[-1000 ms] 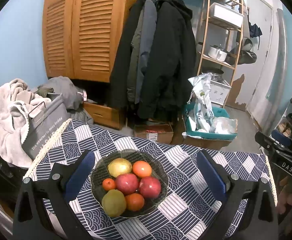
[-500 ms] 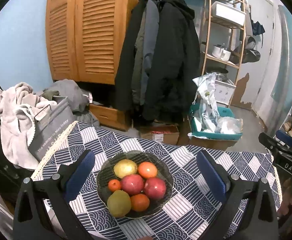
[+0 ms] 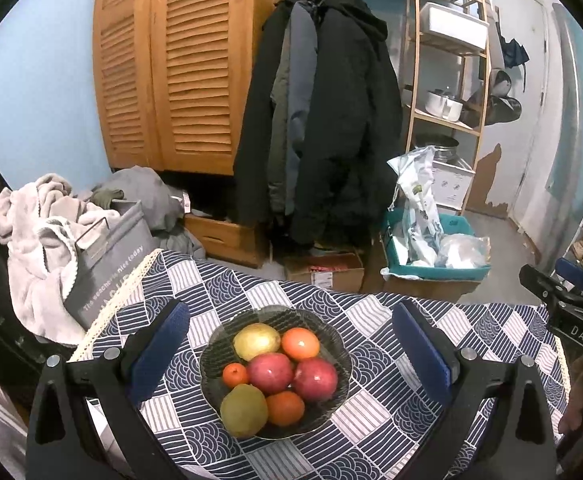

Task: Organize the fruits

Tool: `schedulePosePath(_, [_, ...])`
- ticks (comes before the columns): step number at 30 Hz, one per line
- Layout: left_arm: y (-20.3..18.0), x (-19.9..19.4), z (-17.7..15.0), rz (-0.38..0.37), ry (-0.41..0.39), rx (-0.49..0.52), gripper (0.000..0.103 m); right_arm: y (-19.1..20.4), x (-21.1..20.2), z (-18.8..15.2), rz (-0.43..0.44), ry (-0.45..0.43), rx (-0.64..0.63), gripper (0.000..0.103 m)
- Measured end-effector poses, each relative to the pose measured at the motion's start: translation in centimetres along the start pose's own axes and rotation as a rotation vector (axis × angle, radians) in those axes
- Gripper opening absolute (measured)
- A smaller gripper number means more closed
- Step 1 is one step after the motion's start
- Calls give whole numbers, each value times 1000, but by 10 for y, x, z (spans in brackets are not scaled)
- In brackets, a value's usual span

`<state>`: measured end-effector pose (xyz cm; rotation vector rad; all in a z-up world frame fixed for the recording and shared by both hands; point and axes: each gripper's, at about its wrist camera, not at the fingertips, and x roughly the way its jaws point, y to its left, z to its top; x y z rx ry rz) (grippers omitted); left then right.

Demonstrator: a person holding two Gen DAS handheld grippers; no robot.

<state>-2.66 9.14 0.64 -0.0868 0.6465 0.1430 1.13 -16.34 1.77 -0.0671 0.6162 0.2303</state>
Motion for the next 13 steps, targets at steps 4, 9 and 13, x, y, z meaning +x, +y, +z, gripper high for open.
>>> schedulePosePath(4, [-1,0,1,-3,1,-3,102,-1,0,0,-1,0,1,84])
schedulePosePath(9, [-3,-1,2,-16,1,-9,102,-3,0,0,-1,2,1,84])
schedulePosePath(13, [-3,-1,3,-12,2,-7,102,-3,0,0,-1,1,2,84])
